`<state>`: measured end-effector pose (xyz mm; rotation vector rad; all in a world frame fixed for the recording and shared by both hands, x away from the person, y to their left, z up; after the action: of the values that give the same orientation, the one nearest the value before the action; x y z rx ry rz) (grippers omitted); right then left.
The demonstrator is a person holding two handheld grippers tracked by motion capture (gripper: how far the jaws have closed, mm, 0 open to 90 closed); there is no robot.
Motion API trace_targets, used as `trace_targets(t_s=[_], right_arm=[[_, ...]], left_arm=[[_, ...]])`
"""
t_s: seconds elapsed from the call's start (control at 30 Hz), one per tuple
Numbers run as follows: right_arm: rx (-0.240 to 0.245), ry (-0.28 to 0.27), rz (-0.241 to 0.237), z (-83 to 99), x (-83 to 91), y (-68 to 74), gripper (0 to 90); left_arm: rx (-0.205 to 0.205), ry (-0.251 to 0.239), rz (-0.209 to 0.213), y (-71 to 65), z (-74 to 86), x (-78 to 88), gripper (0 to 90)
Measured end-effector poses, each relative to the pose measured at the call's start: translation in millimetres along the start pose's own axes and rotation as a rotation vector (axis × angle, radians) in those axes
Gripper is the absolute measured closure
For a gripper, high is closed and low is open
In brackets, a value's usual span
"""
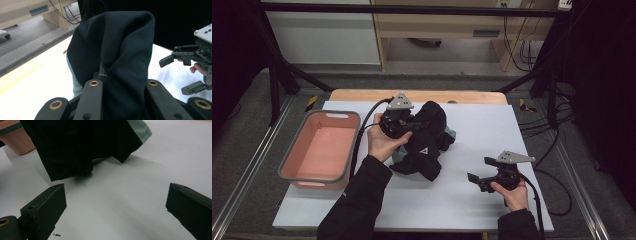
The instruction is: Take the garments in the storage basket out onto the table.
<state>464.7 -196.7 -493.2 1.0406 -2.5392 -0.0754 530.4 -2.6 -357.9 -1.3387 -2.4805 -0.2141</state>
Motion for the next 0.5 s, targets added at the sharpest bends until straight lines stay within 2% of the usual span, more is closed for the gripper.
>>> trace_targets(t_s=[0.1, 0.5], right_arm=[[-0.006, 0.001, 0.001, 0.6, 0.0, -0.4, 3.2], [0.006, 0.013, -0.001, 2.5, -0.8, 0.3, 3.3]], left_arm=[[0.016, 0.000, 0.011, -0.5, 5.3, -6.8, 76.6], [0.017, 0.015, 0.027, -3.9, 21.1, -22.6, 75.9]])
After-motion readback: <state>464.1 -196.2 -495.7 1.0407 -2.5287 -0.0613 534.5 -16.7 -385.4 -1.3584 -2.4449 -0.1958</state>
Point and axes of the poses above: each handheld gripper's, and its own axes: x roughly backward along the jaws, z roughly out of its underside, y roughly to its left, the point moved 10 cm from there along -x, roughly forward along the jaws, and after that the axes turned 9 degrees about -y, right-handed, at the moved point
